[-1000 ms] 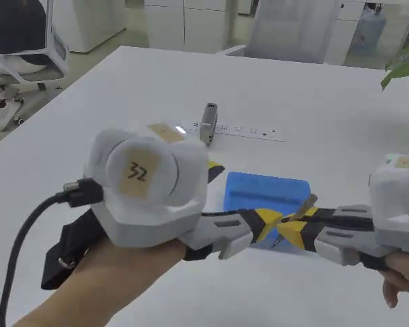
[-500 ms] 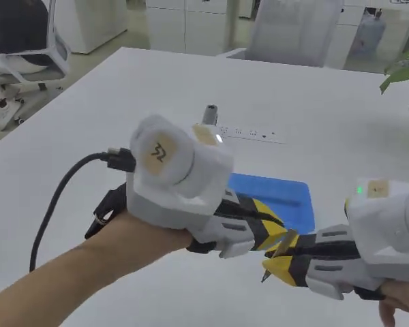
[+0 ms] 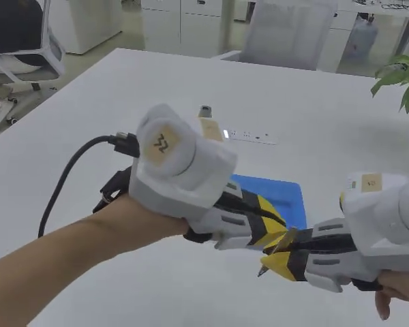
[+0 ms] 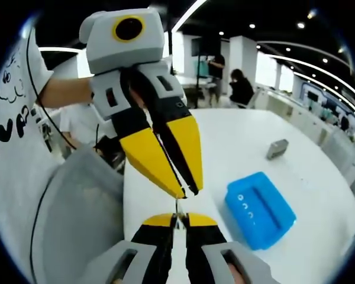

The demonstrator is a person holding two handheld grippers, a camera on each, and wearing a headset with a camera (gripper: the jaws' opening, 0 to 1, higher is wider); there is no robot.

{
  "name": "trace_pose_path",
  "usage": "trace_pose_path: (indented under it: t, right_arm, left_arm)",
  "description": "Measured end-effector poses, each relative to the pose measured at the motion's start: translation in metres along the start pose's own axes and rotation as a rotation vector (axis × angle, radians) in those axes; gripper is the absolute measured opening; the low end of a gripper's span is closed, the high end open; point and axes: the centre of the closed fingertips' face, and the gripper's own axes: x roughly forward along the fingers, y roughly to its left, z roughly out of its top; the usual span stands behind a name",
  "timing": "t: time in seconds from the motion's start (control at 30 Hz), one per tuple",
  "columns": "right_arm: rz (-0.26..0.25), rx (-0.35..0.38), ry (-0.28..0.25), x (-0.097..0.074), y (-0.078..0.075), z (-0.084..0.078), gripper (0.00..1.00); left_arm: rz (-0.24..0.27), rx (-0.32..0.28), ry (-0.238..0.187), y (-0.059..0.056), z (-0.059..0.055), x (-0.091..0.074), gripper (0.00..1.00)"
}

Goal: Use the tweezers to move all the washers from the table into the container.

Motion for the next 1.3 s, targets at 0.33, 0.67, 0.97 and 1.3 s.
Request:
trace_pose_path:
  t: [0.33,0.67,0.97,1.3]
  right_arm:
    - [0.014,-0.011,0.033,0.003,0.004,-0.007,0.03]
    - [0.016,-0.030,0.089,0.005,0.000,-0.023,0.03]
    - [-0.001,-0.057,0.185,0.014,-0.020,-0.051,0.05]
    - [-0.049,-0.020,0.324,0.040,-0.042,-0.090,0.06]
  left_arm:
    - [-0.062,0.008,0.003,-0.010,0.001,0.006,0.05]
    - [-0.111,0.053,0.022,-0.015,-0.010,0.016,0.00]
    - [-0.107,0.178,0.135,-0.002,-0.042,0.026,0.00]
    - [-0.077,0.362,0.325,0.013,-0.095,0.050,0.00]
